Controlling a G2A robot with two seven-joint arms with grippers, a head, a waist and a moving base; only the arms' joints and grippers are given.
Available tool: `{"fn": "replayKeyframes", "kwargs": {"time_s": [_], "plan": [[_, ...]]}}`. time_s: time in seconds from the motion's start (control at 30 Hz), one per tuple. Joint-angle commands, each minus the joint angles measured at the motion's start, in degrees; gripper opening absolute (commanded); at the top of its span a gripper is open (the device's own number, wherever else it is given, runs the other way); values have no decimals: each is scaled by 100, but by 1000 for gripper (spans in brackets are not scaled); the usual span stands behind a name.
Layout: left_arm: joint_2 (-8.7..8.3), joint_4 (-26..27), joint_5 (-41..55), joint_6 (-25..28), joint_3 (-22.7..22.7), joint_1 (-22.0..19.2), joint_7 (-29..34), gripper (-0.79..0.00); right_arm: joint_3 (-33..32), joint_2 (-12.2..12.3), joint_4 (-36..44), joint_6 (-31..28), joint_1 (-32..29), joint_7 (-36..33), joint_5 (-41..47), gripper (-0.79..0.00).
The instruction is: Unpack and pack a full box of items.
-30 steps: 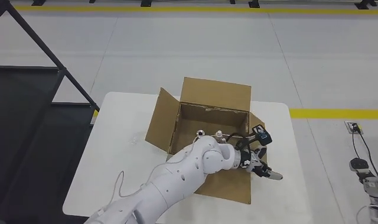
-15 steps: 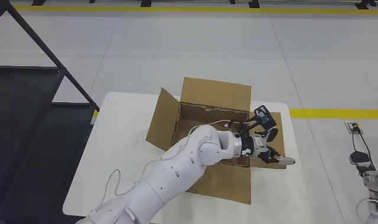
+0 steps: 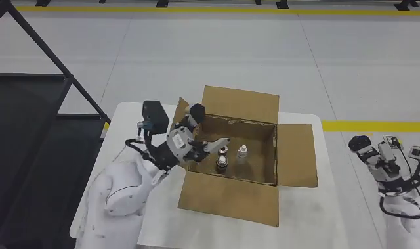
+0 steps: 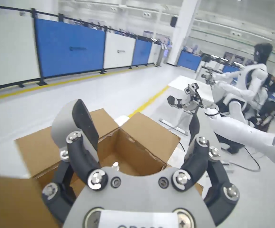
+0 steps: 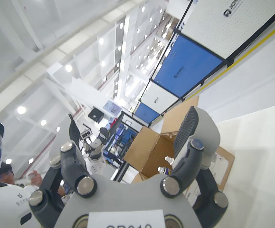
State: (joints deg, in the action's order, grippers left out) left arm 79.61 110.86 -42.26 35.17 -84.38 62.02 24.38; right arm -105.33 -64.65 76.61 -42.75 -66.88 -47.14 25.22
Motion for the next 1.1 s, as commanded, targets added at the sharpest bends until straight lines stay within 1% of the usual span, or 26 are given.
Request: {"fn": "replayKeyframes", "kwargs": {"time_s": [0.0,0.1,0.17,0.23,0.37,0.5,0.57,0.63,0.97,1.07], "plan": [[-64,351,93,22,-684,543,-70,0,369,-39,425,137,39,307,-632,0],[-127,631,255,49,-1401,1169,-286,0,931,-97,849,391,152,651,-1516,0],[-154,707,388,65,-1777,1536,-451,0,1328,-137,1017,539,259,857,-2190,0],[-175,698,541,121,-2076,1848,-594,0,1752,-174,1118,683,363,911,-2748,0],[-211,542,866,269,-2436,2267,-765,0,2368,-231,1268,870,521,1276,-4237,0],[-251,358,1064,420,-2578,2431,-795,0,2922,-291,1292,1216,640,1620,-5462,0],[-269,280,1166,474,-2555,2438,-773,0,3145,-321,1206,1320,732,1615,-5570,0],[-292,179,1308,600,-2494,2426,-664,0,3176,-348,1081,1521,834,1688,-5245,0],[-292,179,1308,600,-2494,2426,-664,0,3176,-348,1081,1521,834,1688,-5245,0],[-292,179,1308,600,-2494,2426,-664,0,3232,-350,1146,1563,813,1737,-5388,0]]}}
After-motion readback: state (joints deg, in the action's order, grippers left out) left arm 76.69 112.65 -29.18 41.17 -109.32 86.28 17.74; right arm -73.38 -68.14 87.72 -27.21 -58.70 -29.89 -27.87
